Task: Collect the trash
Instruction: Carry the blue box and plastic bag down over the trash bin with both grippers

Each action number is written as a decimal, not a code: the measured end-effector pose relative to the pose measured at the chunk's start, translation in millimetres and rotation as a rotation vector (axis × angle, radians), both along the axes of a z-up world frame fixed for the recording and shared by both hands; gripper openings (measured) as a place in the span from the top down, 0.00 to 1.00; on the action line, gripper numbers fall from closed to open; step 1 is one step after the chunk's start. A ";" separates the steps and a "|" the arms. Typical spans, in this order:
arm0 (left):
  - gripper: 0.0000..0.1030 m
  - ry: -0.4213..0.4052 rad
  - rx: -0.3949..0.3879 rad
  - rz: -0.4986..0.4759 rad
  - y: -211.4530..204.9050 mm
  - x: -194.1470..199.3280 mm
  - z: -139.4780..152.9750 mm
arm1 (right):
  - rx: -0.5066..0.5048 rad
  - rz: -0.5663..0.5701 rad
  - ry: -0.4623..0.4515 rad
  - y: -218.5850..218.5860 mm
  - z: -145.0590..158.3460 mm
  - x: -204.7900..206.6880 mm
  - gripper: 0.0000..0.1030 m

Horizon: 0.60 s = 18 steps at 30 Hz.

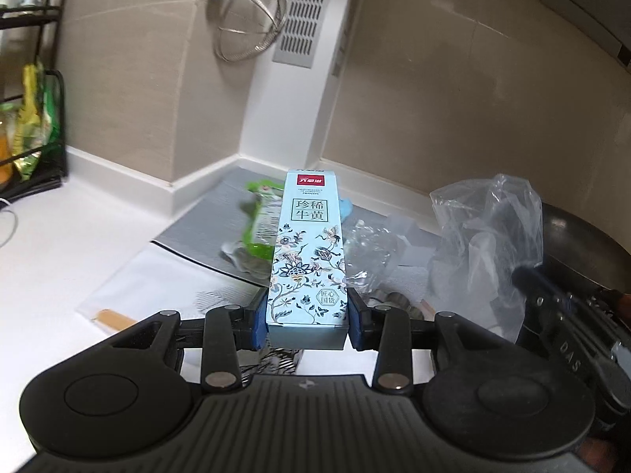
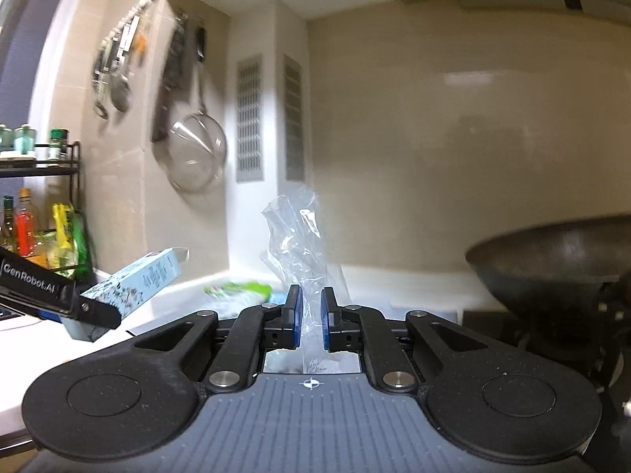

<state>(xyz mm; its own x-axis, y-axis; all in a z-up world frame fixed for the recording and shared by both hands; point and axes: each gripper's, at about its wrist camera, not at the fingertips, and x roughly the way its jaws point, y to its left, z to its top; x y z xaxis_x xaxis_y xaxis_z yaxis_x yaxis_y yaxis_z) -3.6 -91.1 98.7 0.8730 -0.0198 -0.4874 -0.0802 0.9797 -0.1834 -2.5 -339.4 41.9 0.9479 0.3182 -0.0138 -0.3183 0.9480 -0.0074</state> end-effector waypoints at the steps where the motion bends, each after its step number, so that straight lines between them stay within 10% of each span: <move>1: 0.59 0.000 -0.006 0.003 1.9 -2.6 0.3 | 0.003 0.001 0.005 1.3 0.9 -0.9 0.90; 18: 0.59 -0.052 -0.123 0.051 40.1 -63.3 17.1 | 0.044 0.025 -0.035 4.3 21.4 -26.1 0.91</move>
<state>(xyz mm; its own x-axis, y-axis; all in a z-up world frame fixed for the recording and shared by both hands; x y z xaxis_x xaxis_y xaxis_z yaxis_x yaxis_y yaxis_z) -66.9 -51.0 115.8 0.8983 -0.0318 -0.4383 -0.1164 0.9446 -0.3071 -28.6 -335.0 63.3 0.9392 0.3418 0.0335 -0.3427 0.9392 0.0230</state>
